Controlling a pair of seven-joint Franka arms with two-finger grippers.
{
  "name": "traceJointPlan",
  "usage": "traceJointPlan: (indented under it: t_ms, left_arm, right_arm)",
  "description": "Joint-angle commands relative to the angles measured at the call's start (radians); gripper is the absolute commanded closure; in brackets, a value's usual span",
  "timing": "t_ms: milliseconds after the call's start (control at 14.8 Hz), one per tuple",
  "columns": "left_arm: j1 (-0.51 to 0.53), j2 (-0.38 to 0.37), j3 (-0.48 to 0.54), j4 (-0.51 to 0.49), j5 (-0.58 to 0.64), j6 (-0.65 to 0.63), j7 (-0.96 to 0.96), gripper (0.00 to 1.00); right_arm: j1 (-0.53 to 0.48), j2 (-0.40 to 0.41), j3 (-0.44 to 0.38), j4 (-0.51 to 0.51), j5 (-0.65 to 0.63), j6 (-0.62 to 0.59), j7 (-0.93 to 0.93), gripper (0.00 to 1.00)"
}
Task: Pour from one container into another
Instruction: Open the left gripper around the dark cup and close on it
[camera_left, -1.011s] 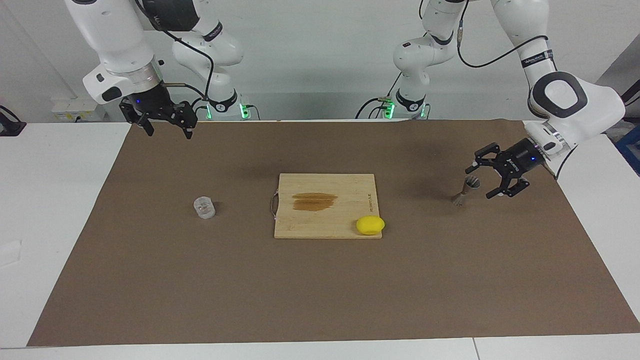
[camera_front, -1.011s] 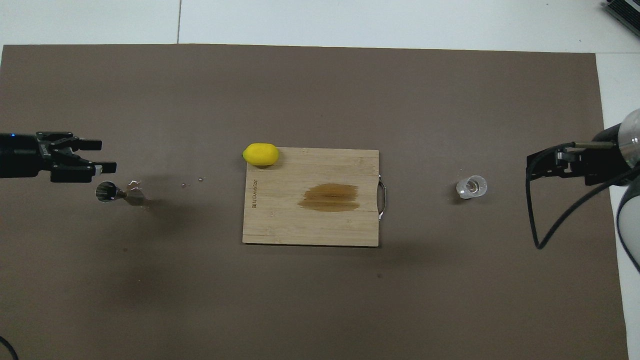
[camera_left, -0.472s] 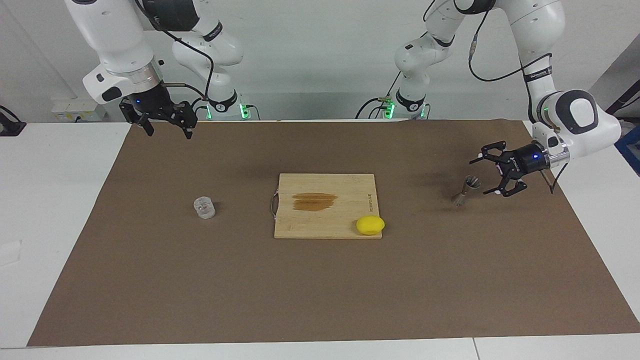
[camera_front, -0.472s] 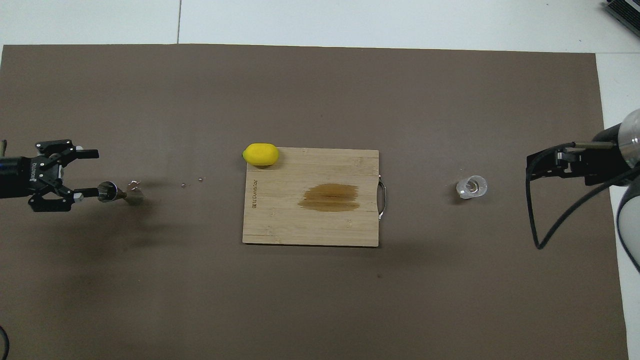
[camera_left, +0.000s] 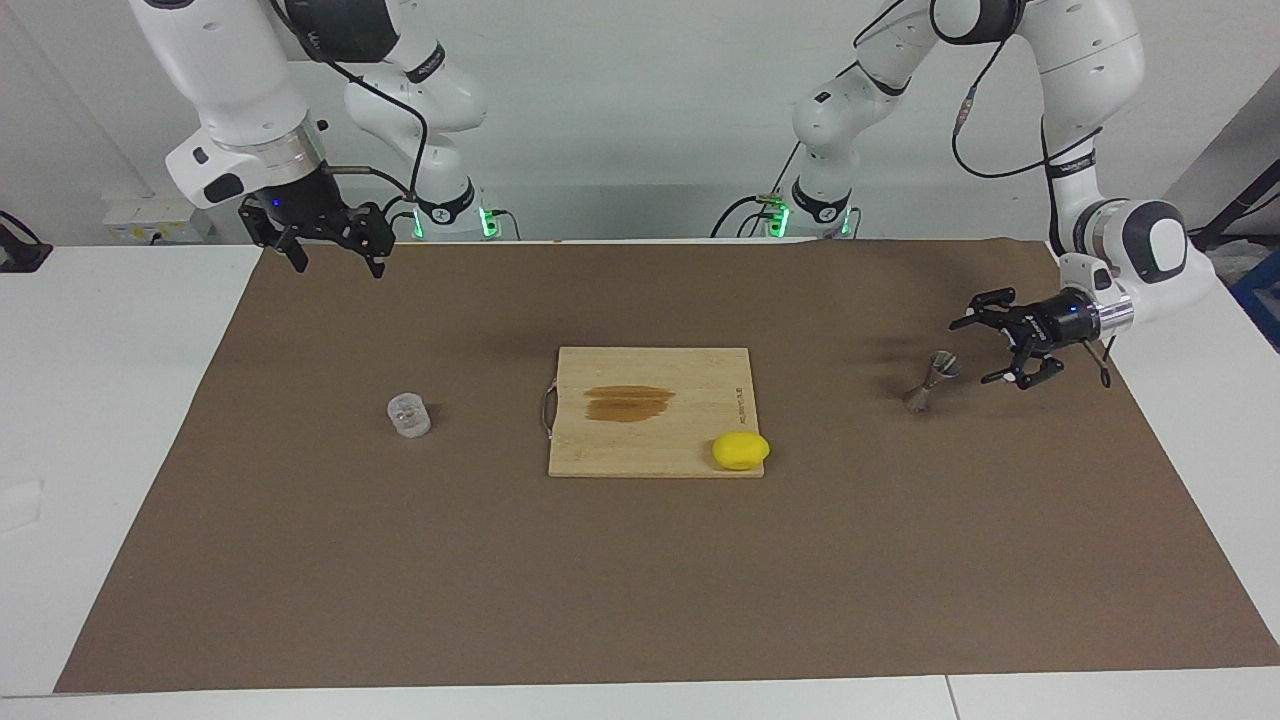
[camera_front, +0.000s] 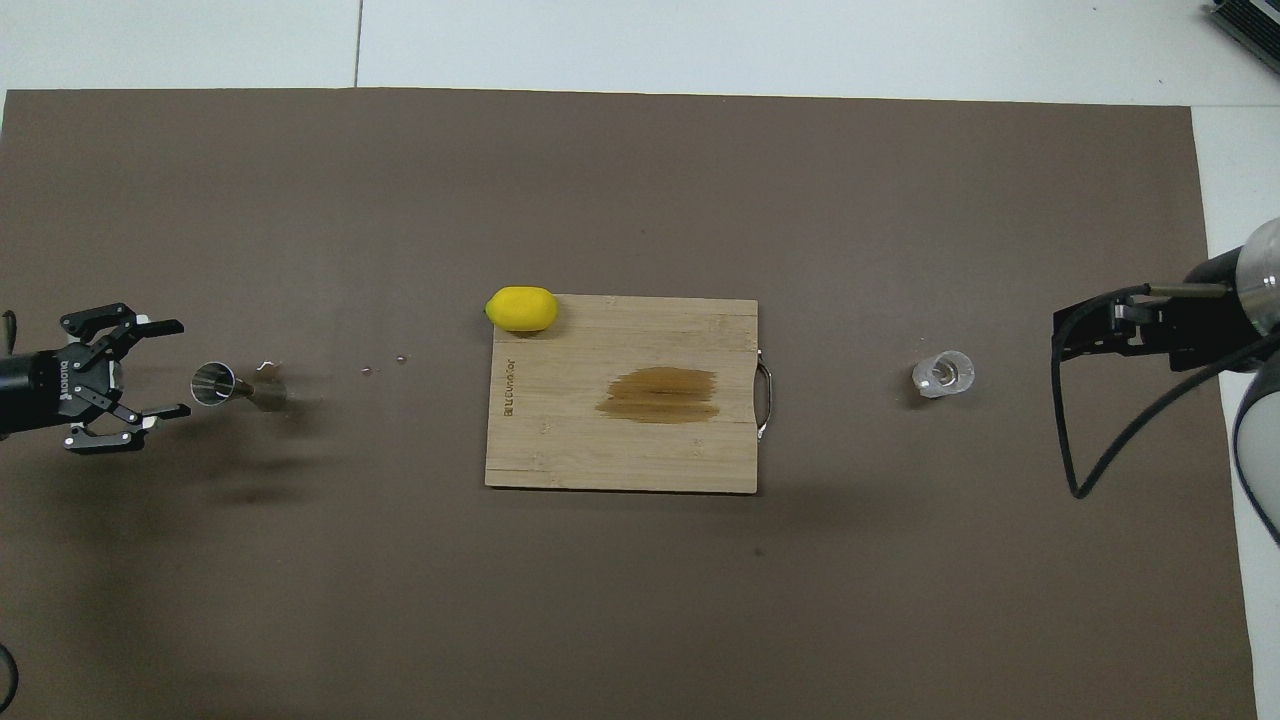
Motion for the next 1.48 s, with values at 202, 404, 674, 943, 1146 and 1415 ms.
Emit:
traceJointPlan:
  t_ms: [202, 404, 674, 943, 1146, 1415]
  left_arm:
    - [0.041, 0.07, -0.008, -0.043, -0.086, -0.025, 0.157, 0.0]
    - [0.038, 0.073, -0.006, -0.077, -0.089, -0.053, 0.162, 0.0]
    - [0.023, 0.071, -0.008, -0.085, -0.089, -0.07, 0.162, 0.0]
    - [0.018, 0.071, -0.005, -0.091, -0.088, -0.07, 0.171, 0.0]
    - [0.021, 0.071, -0.002, -0.092, -0.088, -0.059, 0.197, 0.0]
    - [0.03, 0.07, -0.002, -0.094, -0.086, -0.064, 0.206, 0.12]
  right_arm:
    - [-0.005, -0.01, 0.003, -0.012, 0.016, 0.0, -0.021, 0.0]
    - [-0.005, -0.01, 0.003, -0.012, 0.016, 0.0, -0.021, 0.0]
    - [-0.005, -0.01, 0.003, -0.012, 0.014, 0.0, -0.021, 0.0]
    - [-0.005, -0.01, 0.003, -0.012, 0.014, 0.0, -0.022, 0.0]
    - [-0.005, -0.01, 0.003, -0.012, 0.014, 0.0, -0.021, 0.0]
    - [-0.005, -0.01, 0.003, -0.012, 0.016, 0.0, -0.021, 0.0]
